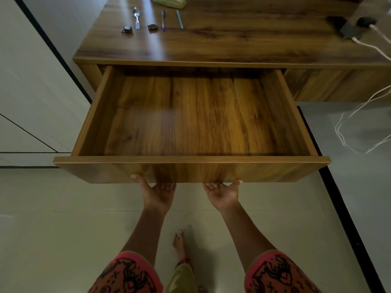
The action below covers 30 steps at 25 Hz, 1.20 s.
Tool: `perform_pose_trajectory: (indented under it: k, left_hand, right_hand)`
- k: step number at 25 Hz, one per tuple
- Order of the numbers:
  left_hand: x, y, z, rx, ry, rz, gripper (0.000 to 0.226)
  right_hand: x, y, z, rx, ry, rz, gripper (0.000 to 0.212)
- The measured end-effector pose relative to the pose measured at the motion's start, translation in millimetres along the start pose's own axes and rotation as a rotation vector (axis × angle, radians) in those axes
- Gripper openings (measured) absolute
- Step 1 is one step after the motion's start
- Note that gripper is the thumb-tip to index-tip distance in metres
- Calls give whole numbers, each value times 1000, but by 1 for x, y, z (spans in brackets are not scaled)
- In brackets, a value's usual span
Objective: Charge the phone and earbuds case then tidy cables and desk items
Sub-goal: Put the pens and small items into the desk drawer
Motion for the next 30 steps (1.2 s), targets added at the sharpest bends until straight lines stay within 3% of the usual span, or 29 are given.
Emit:
perform_pose_trajectory:
  k: [3, 6, 10, 13, 18, 23, 26, 30]
  left_hand:
    - [-5, -5, 1, 56, -29, 7, 112]
    - [-22, 2, -3, 223, 8, 93, 94]
    - [-68, 30, -19, 830, 212, 295, 67]
    - [-99, 17, -54, 1018, 295, 178, 57]
    - [-143, -37, -139, 1102, 489, -46, 55]
    - [-141, -95, -217, 1192, 516, -224, 62]
    - [-122, -131, -254, 1255, 454, -340, 62]
    - [-91, -177, -291, 1309, 363, -502, 44]
  right_hand:
    - [-5, 0, -1, -34, -32, 9, 91]
    - [-17, 1, 0, -162, -95, 16, 81]
    - [-57, -12, -9, -456, -46, -55, 62]
    - [-95, -13, -38, -580, 83, 0, 48]
    - [-142, 6, -130, -671, 344, 191, 39]
    - [-153, 15, -237, -859, 508, 392, 38]
    - [-145, 17, -297, -976, 530, 493, 33]
    - [-114, 22, -353, -1026, 454, 587, 25]
Point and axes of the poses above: each hand's wrist, its own x-axis towards the middle knuckle, its own z-axis out of the back of the hand, y = z × x, the point moved 5 cm from there along x, towards the middle knuckle, and after that the axes turned 2 degrees about x, right-handed, at the moved point
